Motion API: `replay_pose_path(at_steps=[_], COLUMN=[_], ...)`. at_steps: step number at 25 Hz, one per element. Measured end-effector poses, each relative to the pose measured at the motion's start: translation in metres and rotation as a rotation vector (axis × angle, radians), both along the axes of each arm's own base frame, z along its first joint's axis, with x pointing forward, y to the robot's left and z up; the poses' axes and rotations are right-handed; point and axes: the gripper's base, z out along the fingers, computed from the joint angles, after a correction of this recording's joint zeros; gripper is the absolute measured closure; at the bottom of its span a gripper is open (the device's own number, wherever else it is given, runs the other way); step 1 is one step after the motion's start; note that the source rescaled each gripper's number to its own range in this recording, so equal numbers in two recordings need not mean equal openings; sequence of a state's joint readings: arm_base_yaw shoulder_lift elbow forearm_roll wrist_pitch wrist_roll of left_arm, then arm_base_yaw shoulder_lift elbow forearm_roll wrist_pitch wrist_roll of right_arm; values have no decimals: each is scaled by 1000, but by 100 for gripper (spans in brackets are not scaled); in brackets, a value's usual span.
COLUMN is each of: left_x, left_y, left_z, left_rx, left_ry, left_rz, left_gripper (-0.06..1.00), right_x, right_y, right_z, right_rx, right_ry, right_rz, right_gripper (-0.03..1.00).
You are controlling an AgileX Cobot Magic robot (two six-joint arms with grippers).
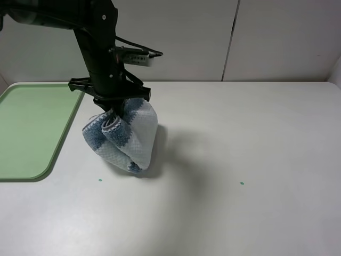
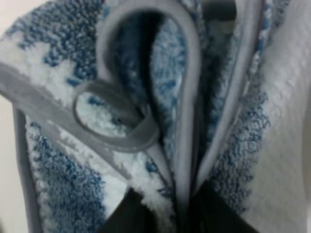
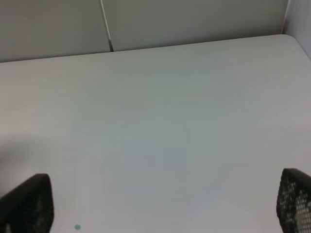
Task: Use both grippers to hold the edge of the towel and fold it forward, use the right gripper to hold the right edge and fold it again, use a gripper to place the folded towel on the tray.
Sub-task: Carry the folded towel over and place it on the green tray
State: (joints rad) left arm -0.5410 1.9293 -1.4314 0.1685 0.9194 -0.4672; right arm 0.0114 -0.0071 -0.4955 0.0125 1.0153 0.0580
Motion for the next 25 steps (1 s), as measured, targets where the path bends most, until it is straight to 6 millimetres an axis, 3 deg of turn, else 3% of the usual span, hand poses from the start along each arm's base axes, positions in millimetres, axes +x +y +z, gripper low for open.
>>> replay_pose_path(at_steps=[15, 25], left_x=[8, 19], left_y=[73, 133], left_z=[49, 55], left_rx=[104, 136], left_ry=[-54, -31], left_rz=[24, 72], left_gripper=[81, 82], right_x=[0, 0], right_y=[0, 0], right_z=[0, 0], right_rx=[0, 0], right_ry=[0, 0], right_rz=[0, 0], right_gripper=[-3, -3])
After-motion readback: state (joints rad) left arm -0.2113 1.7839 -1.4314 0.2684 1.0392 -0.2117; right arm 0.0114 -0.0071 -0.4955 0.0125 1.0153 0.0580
